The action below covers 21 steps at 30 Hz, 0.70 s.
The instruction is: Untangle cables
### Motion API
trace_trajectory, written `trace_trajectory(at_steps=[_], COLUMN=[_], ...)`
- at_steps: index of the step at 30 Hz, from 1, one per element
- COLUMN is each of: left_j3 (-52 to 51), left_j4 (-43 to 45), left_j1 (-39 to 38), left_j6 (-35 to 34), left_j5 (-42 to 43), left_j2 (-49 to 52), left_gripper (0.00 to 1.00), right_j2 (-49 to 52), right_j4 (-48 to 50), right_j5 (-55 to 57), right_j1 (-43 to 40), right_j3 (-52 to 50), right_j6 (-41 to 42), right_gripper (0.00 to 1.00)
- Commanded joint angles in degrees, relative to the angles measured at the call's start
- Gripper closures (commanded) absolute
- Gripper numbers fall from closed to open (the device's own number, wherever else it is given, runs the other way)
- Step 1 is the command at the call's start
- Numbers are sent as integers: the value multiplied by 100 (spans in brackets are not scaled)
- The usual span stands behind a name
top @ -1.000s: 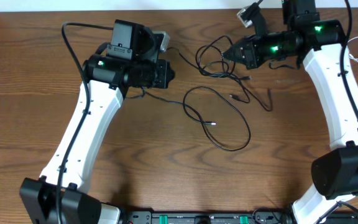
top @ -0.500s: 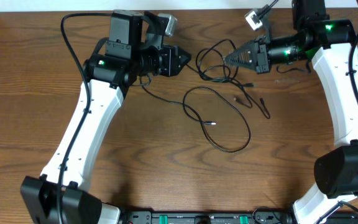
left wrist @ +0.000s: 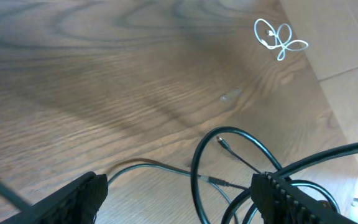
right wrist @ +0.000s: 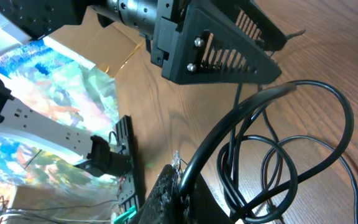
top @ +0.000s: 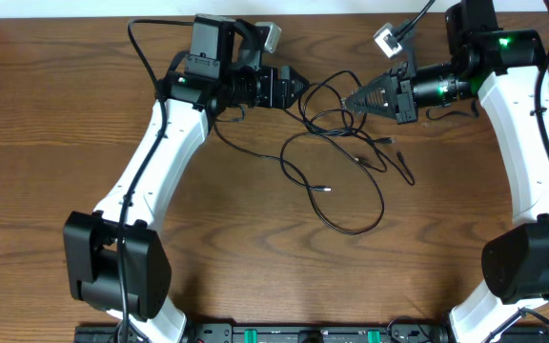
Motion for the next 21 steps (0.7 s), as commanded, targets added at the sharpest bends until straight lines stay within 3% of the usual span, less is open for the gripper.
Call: trace_trajectory(at_steps=[1,5,11,21], left_j3=[122,122,122,122], left_j4=[39,13,-227,-162], left_j1=[-122,-262,-328,-557], left_j6=[-37,7,199,192], left_j5=[254,330,334,339], left_j2=[267,494,560,756], left_gripper=[21,21,31,34], right_j2=[-144,-144,-144,-144], right_j4=[-28,-35,-68,-66], right_j5=[-245,-94,98,94], right_j1=[55,133,142,181], right_j3=[-2,-2,-2,-2], right_j6=[-205,-232,-227,-229], right_gripper=[99,99,99,99])
